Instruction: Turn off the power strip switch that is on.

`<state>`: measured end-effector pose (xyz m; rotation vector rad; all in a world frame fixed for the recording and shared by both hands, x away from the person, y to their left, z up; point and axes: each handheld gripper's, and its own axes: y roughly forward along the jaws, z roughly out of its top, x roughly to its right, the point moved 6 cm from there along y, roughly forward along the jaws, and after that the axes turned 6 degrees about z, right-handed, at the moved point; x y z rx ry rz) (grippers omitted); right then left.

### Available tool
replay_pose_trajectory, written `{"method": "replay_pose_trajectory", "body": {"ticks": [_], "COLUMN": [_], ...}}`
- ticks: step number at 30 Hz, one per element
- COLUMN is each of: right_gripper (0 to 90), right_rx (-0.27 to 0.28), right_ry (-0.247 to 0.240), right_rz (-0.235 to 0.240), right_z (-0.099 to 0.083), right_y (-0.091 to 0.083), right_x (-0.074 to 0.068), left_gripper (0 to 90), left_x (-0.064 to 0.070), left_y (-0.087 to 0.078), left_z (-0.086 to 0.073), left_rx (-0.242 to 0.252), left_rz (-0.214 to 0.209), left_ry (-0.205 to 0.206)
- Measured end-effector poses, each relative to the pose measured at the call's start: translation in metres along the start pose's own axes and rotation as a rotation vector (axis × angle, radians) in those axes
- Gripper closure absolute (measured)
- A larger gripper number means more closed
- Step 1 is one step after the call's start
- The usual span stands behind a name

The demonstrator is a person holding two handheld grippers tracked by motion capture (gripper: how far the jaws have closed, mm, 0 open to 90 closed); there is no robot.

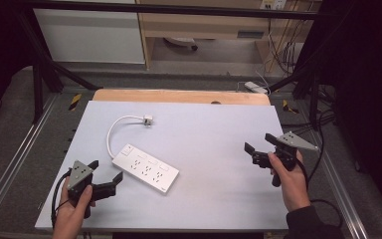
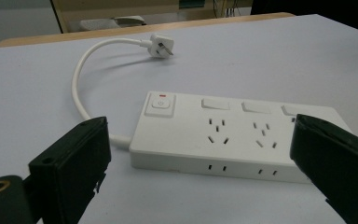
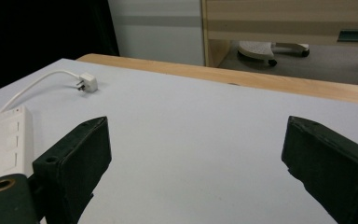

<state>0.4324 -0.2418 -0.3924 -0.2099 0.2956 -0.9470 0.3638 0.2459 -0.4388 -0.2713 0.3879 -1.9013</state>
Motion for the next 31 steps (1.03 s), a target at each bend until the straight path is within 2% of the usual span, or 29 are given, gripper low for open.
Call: {"method": "replay_pose_trajectory", "body": {"ticks": [16, 18, 25, 29, 31], "right_gripper": [7.0, 5.7, 3.4, 2.6, 2.4], "right_rx": [-0.021, -0.032, -0.06, -0.1, -0.119], "right_ry": [-0.019, -0.015, -0.046, -0.061, -0.061], "right_rz": [-0.005, -0.005, 0.013, 0.043, 0.037], "right_z": [-0.042, -0.047, -0.063, -0.074, -0.078], "right_y": [-0.006, -0.005, 0.002, 0.009, 0.012], "right_x": [0.001, 0.0, -0.009, -0.017, -0.017], "left_gripper": [4.9, 4.9, 5.0, 4.9, 4.9], "left_x": [0.0, 0.0, 0.0, 0.0, 0.0], "left_y": [-0.001, -0.001, -0.001, -0.001, -0.001], "left_z": [0.001, 0.001, 0.001, 0.001, 0.001], "left_rx": [0.008, 0.009, 0.008, 0.007, 0.005], "left_rz": [-0.004, -0.004, -0.004, -0.004, -0.004], "left_ry": [-0.009, -0.009, -0.007, -0.004, -0.001]}}
